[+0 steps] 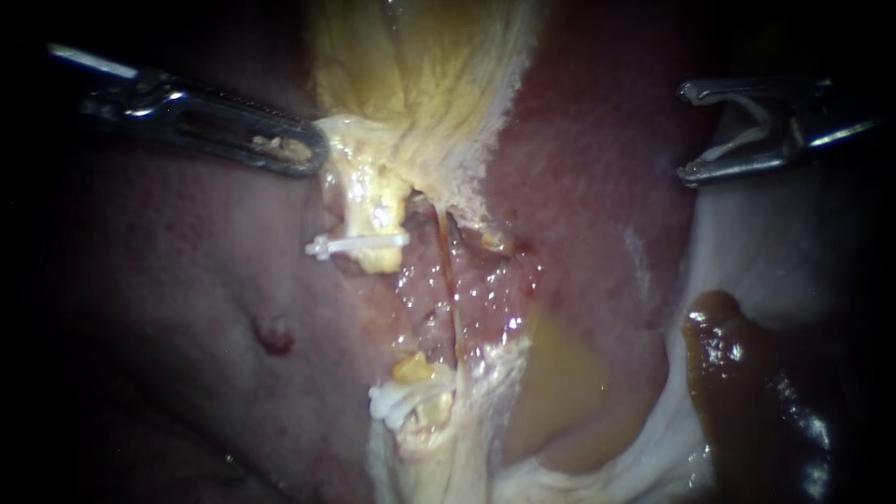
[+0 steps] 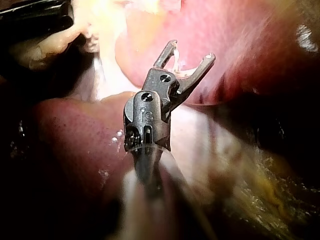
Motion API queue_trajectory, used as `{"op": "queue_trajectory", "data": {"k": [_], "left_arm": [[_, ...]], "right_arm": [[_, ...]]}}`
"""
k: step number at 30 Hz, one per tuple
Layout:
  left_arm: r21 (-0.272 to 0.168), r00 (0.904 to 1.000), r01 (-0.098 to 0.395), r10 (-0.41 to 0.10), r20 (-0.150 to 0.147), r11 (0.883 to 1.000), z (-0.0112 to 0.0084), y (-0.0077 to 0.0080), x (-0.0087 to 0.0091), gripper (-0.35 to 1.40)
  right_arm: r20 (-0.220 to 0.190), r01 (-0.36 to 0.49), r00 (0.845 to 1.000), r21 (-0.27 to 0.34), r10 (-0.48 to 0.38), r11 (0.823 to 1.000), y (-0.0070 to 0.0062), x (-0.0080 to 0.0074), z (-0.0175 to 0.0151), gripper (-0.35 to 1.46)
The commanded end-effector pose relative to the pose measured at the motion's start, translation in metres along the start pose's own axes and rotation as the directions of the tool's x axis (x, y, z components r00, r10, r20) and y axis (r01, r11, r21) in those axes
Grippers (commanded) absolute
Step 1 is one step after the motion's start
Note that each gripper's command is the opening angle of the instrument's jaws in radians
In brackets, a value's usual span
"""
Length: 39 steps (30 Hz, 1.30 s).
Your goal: Clipping first clip right tube
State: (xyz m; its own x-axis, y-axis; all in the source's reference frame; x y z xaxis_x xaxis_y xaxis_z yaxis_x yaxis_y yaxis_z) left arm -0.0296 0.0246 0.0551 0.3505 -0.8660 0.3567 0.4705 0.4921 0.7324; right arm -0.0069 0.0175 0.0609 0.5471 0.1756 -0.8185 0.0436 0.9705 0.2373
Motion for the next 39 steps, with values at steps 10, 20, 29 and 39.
{"op": "queue_trajectory", "data": {"k": [10, 20, 29, 39], "left_arm": [[-0.005, 1.0000, -0.002, 0.002, 0.001, 1.000, 0.0004, 0.0000, 0.0005, -0.35], [-0.006, 1.0000, -0.003, 0.003, 0.002, 1.000, 0.0005, 0.0001, 0.0006, -0.35], [-0.006, 1.0000, -0.004, 0.004, 0.002, 1.000, 0.0006, 0.0002, 0.0007, -0.35], [-0.007, 1.0000, -0.004, 0.004, 0.002, 1.000, 0.0007, 0.0002, 0.0008, -0.35]], "right_arm": [[-0.007, 0.003, 1.000, 0.014, -0.003, 1.000, -0.0012, 0.0004, 0.0013, 0.49], [-0.038, -0.009, 0.999, 0.076, 0.012, 0.997, -0.0042, 0.0012, 0.0049, 0.49], [-0.057, -0.033, 0.998, 0.130, 0.041, 0.991, -0.0069, 0.0025, 0.0084, 0.49], [-0.066, -0.051, 0.996, 0.168, 0.063, 0.985, -0.0089, 0.0030, 0.0114, 0.48]]}}
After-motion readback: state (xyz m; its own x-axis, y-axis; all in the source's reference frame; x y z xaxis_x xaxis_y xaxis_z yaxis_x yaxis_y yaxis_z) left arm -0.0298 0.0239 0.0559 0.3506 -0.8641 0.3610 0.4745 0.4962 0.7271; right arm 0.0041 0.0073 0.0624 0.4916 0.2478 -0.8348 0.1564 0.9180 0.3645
